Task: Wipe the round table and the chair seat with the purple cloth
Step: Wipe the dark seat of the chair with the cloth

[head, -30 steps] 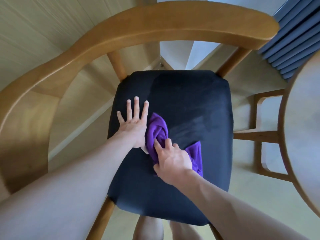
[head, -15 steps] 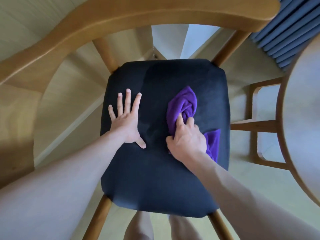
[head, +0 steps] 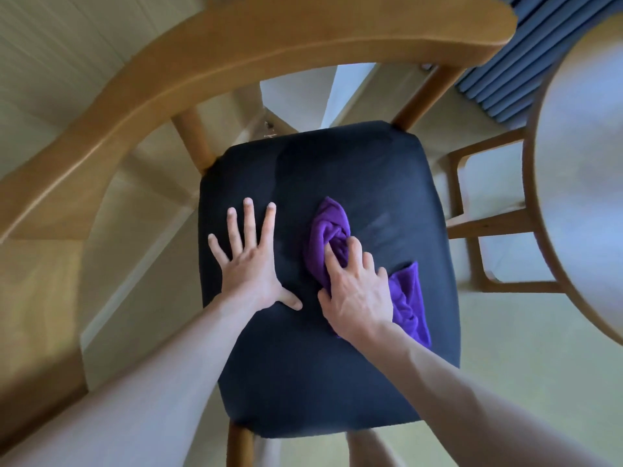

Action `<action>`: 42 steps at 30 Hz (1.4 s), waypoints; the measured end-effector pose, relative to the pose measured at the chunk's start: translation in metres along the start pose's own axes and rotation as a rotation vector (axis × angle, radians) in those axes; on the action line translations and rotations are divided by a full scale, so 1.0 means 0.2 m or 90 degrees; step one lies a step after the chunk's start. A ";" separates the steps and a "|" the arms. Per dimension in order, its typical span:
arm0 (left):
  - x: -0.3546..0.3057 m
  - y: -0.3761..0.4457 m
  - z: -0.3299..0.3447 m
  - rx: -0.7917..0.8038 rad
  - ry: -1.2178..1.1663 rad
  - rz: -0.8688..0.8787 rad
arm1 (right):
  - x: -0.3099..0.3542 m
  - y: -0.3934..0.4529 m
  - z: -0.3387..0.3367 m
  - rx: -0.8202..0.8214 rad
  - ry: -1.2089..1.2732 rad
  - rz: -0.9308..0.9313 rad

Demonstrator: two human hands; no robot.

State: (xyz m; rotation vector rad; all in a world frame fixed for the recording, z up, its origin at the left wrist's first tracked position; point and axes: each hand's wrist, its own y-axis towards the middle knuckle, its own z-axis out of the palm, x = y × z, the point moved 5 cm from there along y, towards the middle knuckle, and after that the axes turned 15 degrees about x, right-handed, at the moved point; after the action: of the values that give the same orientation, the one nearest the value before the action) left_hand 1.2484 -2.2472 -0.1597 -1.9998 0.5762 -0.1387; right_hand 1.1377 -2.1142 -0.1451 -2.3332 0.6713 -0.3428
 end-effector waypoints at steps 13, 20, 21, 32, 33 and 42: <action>0.01 0.00 0.00 -0.015 -0.018 0.018 | 0.08 -0.03 -0.01 0.051 -0.091 -0.145; 0.00 -0.02 -0.01 -0.001 -0.012 0.006 | -0.15 0.03 -0.10 0.091 -0.253 -0.305; 0.00 -0.02 -0.01 0.001 -0.009 -0.002 | -0.24 0.08 -0.18 0.060 -0.241 -0.260; 0.00 0.00 0.00 -0.006 0.004 -0.016 | 0.05 -0.05 -0.09 0.096 -0.052 -0.205; 0.01 0.00 0.01 -0.020 0.014 -0.011 | 0.11 -0.08 -0.04 0.126 -0.052 -0.249; 0.02 0.02 0.02 -0.033 0.008 0.024 | 0.15 0.15 -0.19 0.106 -0.164 -0.264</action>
State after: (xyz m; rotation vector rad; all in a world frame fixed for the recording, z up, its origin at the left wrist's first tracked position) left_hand 1.2514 -2.2466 -0.1657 -2.0382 0.6308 -0.1147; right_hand 1.1349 -2.1708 -0.1354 -2.2890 0.0289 -0.2611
